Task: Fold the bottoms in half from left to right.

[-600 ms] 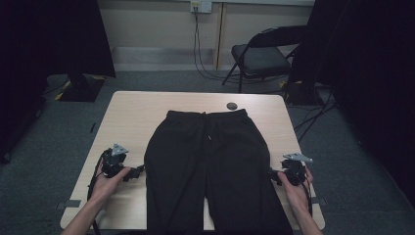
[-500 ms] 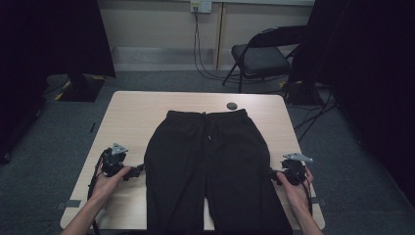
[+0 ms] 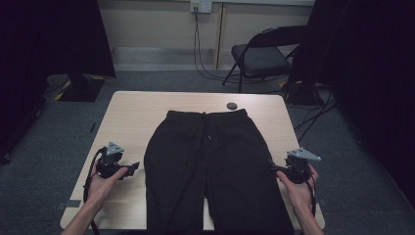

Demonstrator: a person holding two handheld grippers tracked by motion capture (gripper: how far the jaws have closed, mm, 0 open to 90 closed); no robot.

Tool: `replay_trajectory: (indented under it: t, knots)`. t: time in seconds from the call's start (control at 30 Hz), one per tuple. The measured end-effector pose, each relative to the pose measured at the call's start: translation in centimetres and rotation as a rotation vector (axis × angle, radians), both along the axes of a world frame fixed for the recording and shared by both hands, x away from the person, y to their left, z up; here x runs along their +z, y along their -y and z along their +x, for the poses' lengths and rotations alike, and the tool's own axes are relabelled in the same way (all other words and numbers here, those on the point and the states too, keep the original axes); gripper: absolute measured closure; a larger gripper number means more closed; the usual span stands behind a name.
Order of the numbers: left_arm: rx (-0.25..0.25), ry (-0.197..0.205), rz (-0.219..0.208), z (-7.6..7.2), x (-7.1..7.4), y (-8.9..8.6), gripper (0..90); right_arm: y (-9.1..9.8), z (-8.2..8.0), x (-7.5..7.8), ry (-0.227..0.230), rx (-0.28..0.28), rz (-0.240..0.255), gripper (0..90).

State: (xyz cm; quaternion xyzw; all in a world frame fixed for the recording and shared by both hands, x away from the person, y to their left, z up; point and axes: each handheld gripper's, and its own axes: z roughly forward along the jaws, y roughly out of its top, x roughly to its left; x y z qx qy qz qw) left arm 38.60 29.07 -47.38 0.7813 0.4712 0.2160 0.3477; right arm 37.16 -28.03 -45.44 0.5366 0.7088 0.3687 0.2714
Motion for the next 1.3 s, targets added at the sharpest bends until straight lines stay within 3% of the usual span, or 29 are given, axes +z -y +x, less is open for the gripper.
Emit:
replay_trajectory:
  t: [0.07,0.1,0.2,0.23,0.3,0.4,0.5,0.63,0.7,0.73,0.8,0.87,0.9,0.93,1.07,1.13,1.23,1.3]
  knots:
    - [-0.034,-0.002,0.001,-0.2,0.6,0.5,24.0,-1.0,-0.7,0.8,0.013,0.051,0.018,24.0]
    - [-0.075,0.013,0.018,-0.1,1.4,1.3,24.2,-2.6,-1.2,1.8,0.019,0.11,0.024,25.4]
    - [-0.119,0.065,0.047,0.5,2.3,2.7,25.0,-4.7,-1.5,3.2,0.044,0.178,0.019,27.4]
    - [-0.129,0.058,0.038,0.8,2.5,3.0,25.4,-6.0,-1.5,3.8,0.043,0.223,0.018,28.1]
    - [-0.162,0.044,-0.026,1.4,2.8,3.8,26.4,-8.0,-1.6,4.5,0.037,0.293,0.008,31.5]
    - [-0.231,0.026,-0.024,2.0,2.3,5.5,35.0,-11.9,-1.5,4.9,0.026,0.42,0.008,39.1]
    - [-0.29,-0.017,-0.012,2.1,1.0,6.3,51.2,-16.3,-1.3,3.8,-0.007,0.549,0.013,49.1]
    - [-0.302,-0.072,-0.036,2.1,-0.4,6.4,57.2,-20.9,-0.8,1.4,-0.047,0.671,0.0,57.6]
    - [-0.303,-0.085,0.028,2.1,-1.0,6.4,57.3,-23.2,-0.5,0.1,-0.07,0.73,-0.009,59.4]
    - [-0.303,-0.097,0.029,2.1,-1.2,6.4,57.3,-24.2,-0.4,-0.7,-0.088,0.755,-0.024,59.4]
    - [-0.3,-0.089,0.01,1.8,-1.6,6.3,55.2,-25.0,-0.2,-1.7,-0.124,0.767,-0.021,59.2]
    - [-0.305,-0.087,0.015,1.7,-1.6,6.3,53.3,-25.6,-0.1,-2.9,-0.146,0.771,-0.052,57.4]
    - [-0.314,-0.072,0.039,1.4,-1.6,6.4,53.3,-25.6,-0.1,-2.9,-0.146,0.771,-0.052,57.4]
    - [-0.306,-0.069,0.022,1.0,-1.7,6.4,53.1,-25.4,-0.4,-3.7,-0.163,0.767,-0.09,54.6]
    - [-0.355,-0.086,0.032,-0.3,-1.6,7.1,50.3,-24.1,-1.0,-4.0,-0.132,0.759,-0.105,54.2]
    - [-0.365,-0.109,0.013,-1.2,-1.5,7.8,49.5,-23.3,-1.3,-4.0,-0.127,0.758,-0.105,54.3]
    - [-0.432,-0.155,0.014,-2.7,-1.1,9.0,47.7,-22.0,-2.0,-4.0,-0.127,0.758,-0.107,54.3]
    - [-0.475,-0.205,-0.023,-3.1,-0.8,9.2,50.9,-21.0,-2.5,-3.9,-0.136,0.768,-0.113,54.4]
